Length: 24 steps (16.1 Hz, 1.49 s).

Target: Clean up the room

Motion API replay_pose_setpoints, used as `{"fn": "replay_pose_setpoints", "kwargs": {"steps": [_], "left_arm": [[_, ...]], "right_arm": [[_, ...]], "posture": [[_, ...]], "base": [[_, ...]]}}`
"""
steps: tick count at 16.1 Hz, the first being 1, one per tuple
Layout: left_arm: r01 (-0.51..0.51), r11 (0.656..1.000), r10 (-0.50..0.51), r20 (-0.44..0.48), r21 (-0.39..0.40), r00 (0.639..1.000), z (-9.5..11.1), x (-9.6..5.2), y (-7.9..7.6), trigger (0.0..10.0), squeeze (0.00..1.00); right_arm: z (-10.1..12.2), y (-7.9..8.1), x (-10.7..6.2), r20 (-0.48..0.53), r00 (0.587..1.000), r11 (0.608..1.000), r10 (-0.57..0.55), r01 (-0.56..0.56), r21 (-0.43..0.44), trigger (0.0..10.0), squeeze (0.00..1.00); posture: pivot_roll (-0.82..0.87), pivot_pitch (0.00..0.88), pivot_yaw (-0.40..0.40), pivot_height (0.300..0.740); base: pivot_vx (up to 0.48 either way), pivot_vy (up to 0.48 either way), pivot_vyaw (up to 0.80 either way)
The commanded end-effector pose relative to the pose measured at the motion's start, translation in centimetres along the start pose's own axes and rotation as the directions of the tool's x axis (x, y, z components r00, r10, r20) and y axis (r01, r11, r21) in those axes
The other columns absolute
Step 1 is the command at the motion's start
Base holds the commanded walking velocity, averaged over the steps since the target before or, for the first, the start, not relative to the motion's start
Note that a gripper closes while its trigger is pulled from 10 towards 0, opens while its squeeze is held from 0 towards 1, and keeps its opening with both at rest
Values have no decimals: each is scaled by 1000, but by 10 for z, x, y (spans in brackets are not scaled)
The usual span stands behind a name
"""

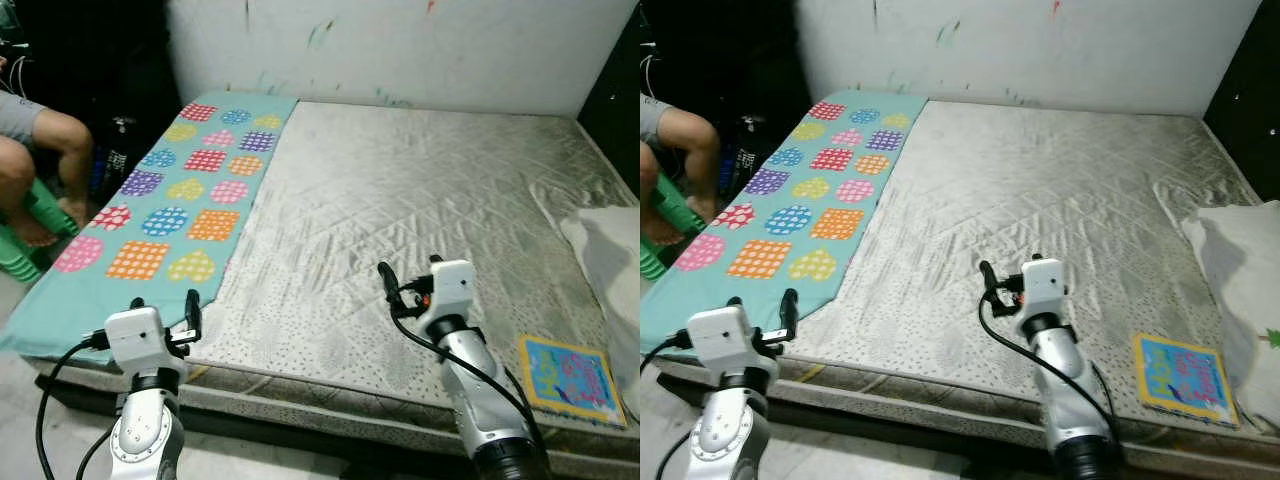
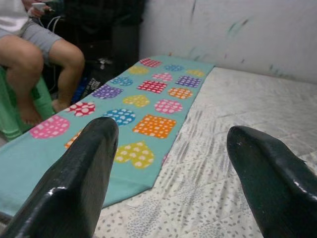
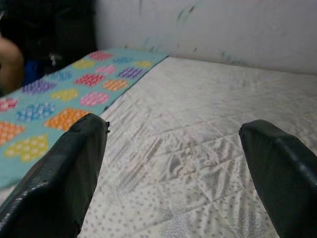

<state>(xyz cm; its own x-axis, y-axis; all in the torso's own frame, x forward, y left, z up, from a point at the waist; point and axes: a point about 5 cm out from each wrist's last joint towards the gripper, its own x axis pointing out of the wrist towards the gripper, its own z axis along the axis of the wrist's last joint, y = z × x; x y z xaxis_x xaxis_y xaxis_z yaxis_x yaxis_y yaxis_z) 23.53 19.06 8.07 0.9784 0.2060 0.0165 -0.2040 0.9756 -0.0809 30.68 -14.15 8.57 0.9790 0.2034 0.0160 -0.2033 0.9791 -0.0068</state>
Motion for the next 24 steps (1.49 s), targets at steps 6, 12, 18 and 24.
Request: {"fn": "replay_pose_setpoints", "kwargs": {"steps": [6,12,18,24], "left_arm": [[52,999,-52,-2,-14,999,4,10,-4,10000,0],[62,998,-62,-5,-17,998,5,11,-3,10000,0],[71,997,-71,-8,-16,997,5,12,-4,10000,0],[72,997,-72,-8,-13,997,4,14,-6,10000,0]], "right_arm": [[0,-6,-4,-3,999,999,-33,33,9,10000,0],[-1,-4,-4,-5,999,999,-36,36,6,10000,0],[-3,-6,-5,-14,999,999,-43,43,-1,10000,0],[-3,-8,-4,-15,999,999,-44,44,-18,10000,0]], "posture": [[-25,0,65,740],[-27,0,75,740],[-29,0,77,740],[-35,0,74,740]], "base": [[0,0,-800],[0,184,0],[0,323,0],[0,334,0]]}}
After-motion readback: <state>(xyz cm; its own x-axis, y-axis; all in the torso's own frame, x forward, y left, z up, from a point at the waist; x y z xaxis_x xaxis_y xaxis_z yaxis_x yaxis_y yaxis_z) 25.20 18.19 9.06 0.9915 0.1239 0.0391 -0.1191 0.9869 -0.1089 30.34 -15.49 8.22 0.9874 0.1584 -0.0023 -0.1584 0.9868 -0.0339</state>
